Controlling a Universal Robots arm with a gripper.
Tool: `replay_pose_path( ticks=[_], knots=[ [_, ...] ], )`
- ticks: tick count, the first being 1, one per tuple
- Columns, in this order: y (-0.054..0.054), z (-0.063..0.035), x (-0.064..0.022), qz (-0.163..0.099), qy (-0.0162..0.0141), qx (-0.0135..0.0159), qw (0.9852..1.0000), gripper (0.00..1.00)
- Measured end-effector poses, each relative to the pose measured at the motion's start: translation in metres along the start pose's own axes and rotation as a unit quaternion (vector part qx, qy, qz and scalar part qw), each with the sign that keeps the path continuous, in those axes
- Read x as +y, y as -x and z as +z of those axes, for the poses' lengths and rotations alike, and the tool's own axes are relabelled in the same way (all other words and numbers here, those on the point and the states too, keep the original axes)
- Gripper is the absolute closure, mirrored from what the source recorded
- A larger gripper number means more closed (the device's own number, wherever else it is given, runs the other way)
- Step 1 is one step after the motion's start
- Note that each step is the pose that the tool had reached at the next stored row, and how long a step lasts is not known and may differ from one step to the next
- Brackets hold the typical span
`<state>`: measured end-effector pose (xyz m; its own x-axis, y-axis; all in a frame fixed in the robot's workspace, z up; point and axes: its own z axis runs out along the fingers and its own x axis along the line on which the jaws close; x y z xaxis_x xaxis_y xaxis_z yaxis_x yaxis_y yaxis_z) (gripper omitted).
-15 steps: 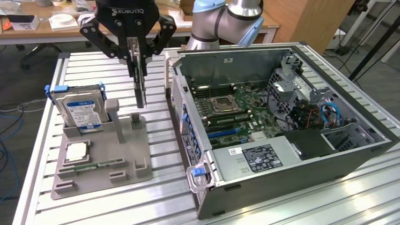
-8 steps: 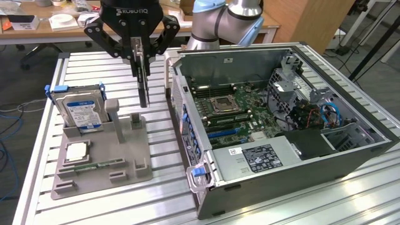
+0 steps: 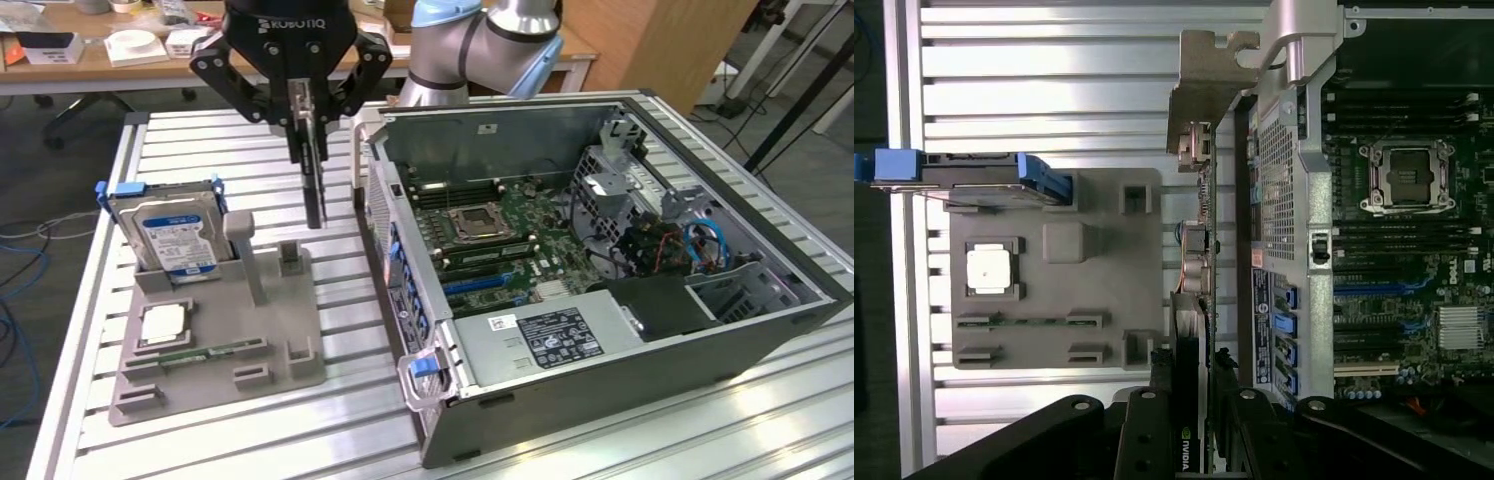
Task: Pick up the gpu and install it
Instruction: 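Pick up the gpu and move the gpu toward the slot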
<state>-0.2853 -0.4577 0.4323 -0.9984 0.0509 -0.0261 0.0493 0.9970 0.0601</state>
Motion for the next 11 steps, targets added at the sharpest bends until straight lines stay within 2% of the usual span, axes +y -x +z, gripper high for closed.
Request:
replay_pose_path(
  ticks=[11],
  knots=[
    [0.0081, 0.0003, 0.0004, 0.000, 0.0000, 0.0000, 1.0000, 0.74]
  ],
)
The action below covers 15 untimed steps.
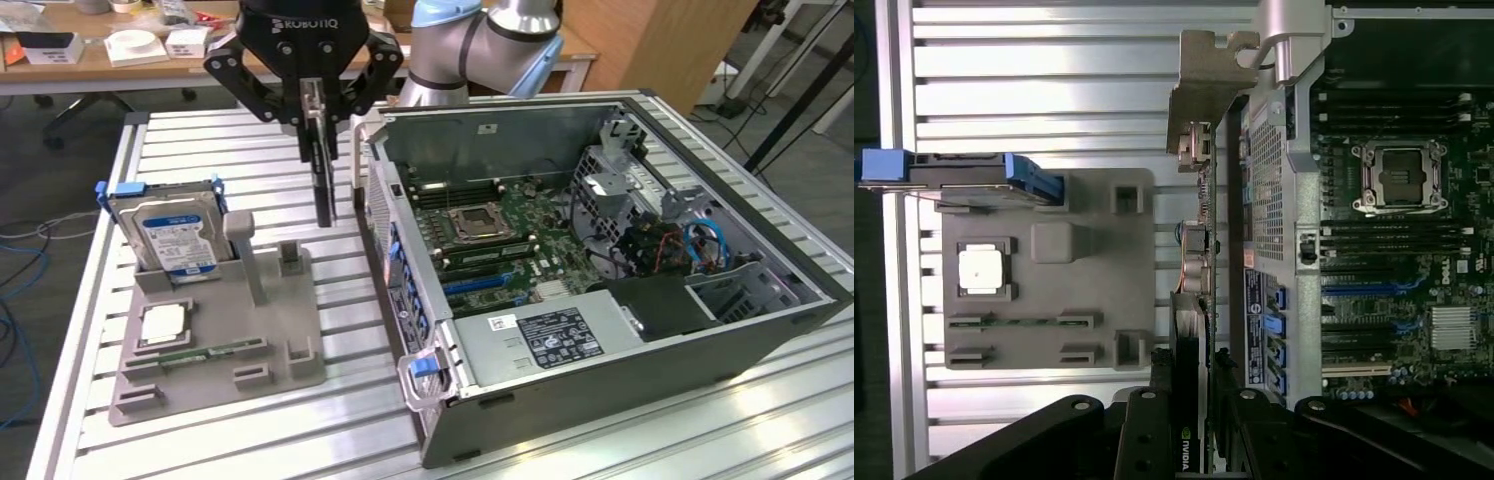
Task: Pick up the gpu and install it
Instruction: 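Pick up the gpu and move the gpu toward the slot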
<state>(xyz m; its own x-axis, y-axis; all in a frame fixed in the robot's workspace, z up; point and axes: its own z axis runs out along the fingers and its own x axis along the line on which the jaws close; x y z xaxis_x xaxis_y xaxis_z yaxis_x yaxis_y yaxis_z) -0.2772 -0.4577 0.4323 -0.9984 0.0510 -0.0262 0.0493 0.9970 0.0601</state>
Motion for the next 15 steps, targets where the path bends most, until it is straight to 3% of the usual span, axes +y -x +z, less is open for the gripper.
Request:
replay_pose_path(
  ticks=[15],
  knots=[
    [0.012, 0.0004, 0.0006, 0.000, 0.0000, 0.0000, 1.0000, 0.74]
  ],
)
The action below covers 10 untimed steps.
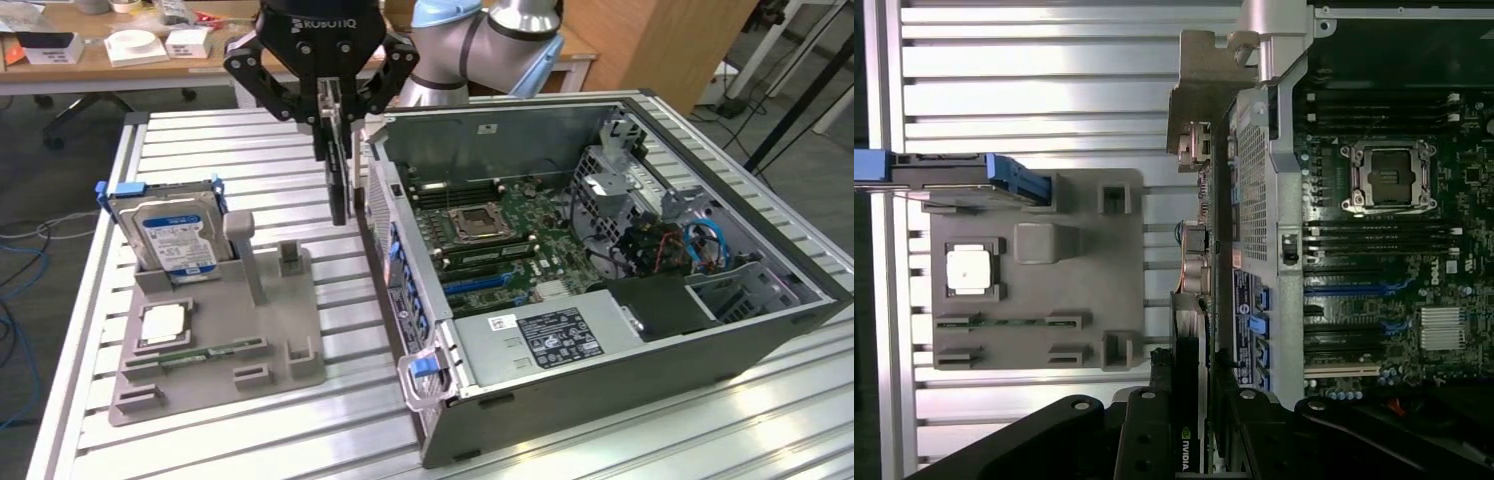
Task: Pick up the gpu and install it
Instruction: 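Pick up the gpu and move the gpu toward the slot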
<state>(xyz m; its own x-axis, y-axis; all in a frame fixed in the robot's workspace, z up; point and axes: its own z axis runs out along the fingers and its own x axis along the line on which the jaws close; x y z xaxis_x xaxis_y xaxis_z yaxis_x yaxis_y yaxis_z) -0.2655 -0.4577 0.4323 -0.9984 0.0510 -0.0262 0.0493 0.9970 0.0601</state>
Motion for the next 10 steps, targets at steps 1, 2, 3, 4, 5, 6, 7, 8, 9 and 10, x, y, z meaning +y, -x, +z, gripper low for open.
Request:
replay_pose_path(
  ticks=[1, 2, 3, 4, 5, 6, 7, 8, 9, 10],
  knots=[
    [0.0007, 0.0000, 0.0000, 0.000, 0.0000, 0.0000, 1.0000, 0.74],
    [0.0014, 0.0000, 0.0001, 0.000, 0.0000, 0.0000, 1.0000, 0.74],
    [0.0021, 0.0000, 0.0001, 0.000, 0.0000, 0.0000, 1.0000, 0.74],
    [0.0028, 0.0000, 0.0001, 0.000, 0.0000, 0.0000, 1.0000, 0.74],
    [0.0035, 0.0001, 0.0002, 0.000, 0.0000, 0.0000, 1.0000, 0.74],
    [0.0042, 0.0001, 0.0002, 0.000, 0.0000, 0.0000, 1.0000, 0.74],
    [0.0048, 0.0001, 0.0002, 0.000, 0.0000, 0.0000, 1.0000, 0.74],
    [0.0055, 0.0001, 0.0003, 0.000, 0.0000, 0.0000, 1.0000, 0.74],
    [0.0061, 0.0001, 0.0003, 0.000, 0.0000, 0.0000, 1.0000, 0.74],
    [0.0068, 0.0002, 0.0003, 0.000, 0.0000, 0.0000, 1.0000, 0.74]
  ],
)
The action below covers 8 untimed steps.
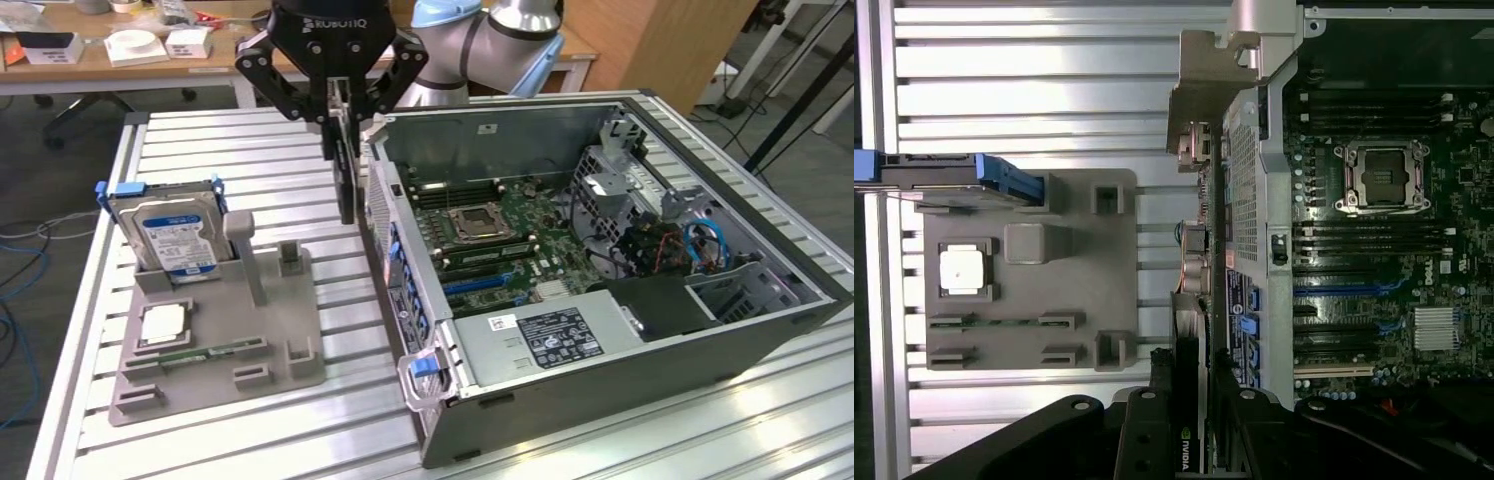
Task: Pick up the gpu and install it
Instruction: 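Pick up the gpu and move the gpu toward the slot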
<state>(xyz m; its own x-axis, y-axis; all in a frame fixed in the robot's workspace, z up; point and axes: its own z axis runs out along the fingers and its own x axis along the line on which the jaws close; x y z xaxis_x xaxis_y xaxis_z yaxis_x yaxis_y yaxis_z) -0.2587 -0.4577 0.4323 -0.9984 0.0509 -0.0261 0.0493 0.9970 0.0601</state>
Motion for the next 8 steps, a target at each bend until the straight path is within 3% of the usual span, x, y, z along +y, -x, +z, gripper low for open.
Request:
replay_pose_path(
  ticks=[8],
  knots=[
    [0.0051, 0.0002, 0.0003, 0.000, 0.0000, 0.0000, 1.0000, 0.74]
  ],
)
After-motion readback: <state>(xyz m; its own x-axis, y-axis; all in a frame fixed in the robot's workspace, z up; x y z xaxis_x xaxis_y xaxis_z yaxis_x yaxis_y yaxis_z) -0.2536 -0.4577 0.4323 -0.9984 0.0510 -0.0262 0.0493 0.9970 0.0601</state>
